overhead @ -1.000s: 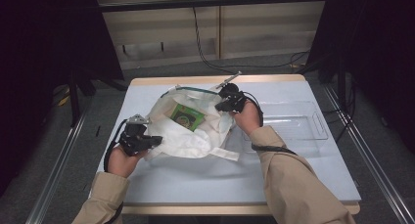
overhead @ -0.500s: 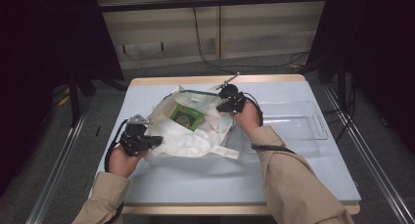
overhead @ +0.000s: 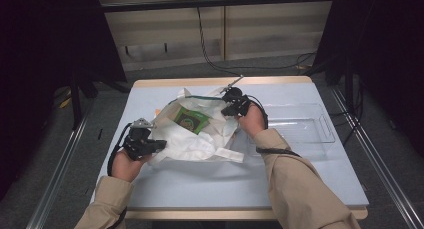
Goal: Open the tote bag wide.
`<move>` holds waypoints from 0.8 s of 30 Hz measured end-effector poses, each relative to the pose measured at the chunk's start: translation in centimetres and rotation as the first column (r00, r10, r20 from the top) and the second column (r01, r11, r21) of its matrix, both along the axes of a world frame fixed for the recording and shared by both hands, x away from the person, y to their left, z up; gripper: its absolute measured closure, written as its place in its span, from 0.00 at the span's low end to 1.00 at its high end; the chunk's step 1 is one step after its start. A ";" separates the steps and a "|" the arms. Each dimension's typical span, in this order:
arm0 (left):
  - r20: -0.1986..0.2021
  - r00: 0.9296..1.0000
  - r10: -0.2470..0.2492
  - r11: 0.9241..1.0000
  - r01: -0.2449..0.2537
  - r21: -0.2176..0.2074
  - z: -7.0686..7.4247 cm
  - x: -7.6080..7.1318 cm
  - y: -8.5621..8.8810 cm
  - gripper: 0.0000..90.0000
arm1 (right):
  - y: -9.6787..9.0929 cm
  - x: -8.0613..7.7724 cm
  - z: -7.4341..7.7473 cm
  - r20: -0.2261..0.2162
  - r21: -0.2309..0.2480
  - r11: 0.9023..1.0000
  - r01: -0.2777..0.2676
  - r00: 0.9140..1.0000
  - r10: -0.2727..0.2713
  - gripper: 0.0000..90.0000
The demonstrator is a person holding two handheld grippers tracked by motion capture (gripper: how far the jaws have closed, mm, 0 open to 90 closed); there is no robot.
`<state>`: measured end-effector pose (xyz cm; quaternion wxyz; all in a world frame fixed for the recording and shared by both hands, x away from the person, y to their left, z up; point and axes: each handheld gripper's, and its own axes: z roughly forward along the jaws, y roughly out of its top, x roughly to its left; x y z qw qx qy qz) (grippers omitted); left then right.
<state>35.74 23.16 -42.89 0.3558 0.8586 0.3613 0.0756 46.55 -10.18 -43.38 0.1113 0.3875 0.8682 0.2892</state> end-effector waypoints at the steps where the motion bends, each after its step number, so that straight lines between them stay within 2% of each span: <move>1: -0.002 1.000 -0.001 1.000 0.001 0.005 0.0 0.0 0.0 1.00 | 0.0 0.0 0.0 0.001 -0.001 1.000 0.004 1.000 -0.004 1.00; 4: -0.006 1.000 0.000 1.000 0.000 0.022 -0.2 0.0 -0.2 1.00 | 0.0 0.0 -0.1 -0.005 -0.002 1.000 0.003 1.000 -0.003 1.00; 19: -0.025 1.000 -0.004 0.999 0.005 0.044 -0.9 0.0 -0.4 1.00 | 0.5 0.1 -0.4 -0.024 -0.046 0.999 -0.004 1.000 0.003 1.00; 24: -0.022 1.000 -0.005 1.000 0.005 0.031 -0.8 0.0 -0.3 1.00 | 0.5 0.0 -0.3 -0.016 -0.043 0.999 -0.008 1.000 0.008 1.00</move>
